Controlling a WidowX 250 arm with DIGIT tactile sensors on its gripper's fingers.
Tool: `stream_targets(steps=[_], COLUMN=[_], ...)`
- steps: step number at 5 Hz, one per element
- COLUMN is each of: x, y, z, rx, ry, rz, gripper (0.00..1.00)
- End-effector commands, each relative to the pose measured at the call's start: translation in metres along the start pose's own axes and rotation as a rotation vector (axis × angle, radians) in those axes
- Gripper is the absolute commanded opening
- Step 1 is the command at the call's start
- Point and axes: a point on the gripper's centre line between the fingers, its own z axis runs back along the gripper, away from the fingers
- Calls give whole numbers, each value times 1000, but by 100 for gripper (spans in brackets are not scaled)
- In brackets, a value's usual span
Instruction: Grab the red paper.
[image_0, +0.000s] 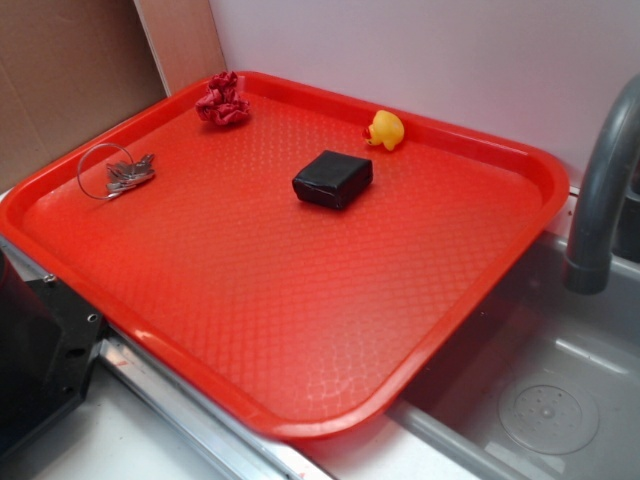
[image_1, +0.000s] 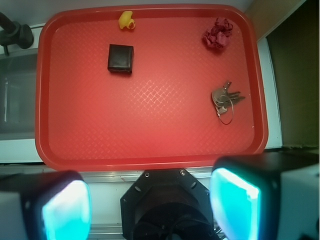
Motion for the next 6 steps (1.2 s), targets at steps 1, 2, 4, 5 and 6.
stream_targets(steps=[1,2,4,5,6], x=[0,24,77,95,107], y=[0,36,64,78,90], z=[0,-52,-106,-127,-132], rx=[0,117,199,207,174], ry=[0,44,-40,-85,-101], rz=[0,132,268,324,336], gripper=[100,100,100,100,100])
